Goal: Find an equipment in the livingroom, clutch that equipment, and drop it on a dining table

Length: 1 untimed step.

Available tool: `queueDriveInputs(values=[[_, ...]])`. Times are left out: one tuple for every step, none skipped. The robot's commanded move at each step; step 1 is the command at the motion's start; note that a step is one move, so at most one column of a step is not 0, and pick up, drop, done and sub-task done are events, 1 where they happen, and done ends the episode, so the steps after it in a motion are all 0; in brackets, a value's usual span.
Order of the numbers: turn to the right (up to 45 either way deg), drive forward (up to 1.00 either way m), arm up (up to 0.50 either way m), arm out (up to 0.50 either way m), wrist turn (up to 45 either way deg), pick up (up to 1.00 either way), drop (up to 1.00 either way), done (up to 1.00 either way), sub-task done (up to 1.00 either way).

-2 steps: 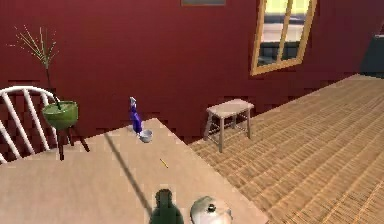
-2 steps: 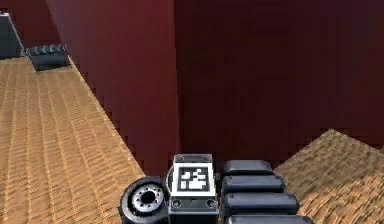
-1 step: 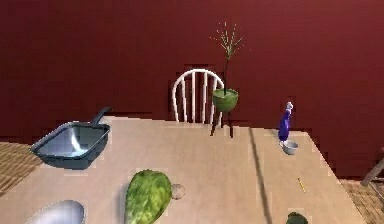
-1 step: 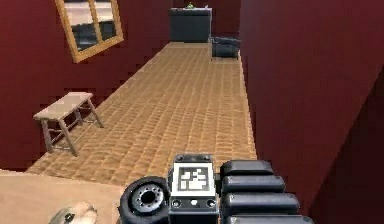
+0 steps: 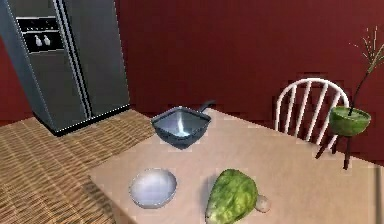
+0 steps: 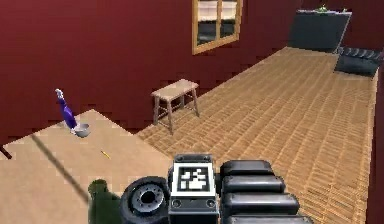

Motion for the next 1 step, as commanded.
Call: queueDriveInputs(values=[[-42.0,0.0,0.0,0.0,0.0,0.0,0.0,0.0,0.0]])
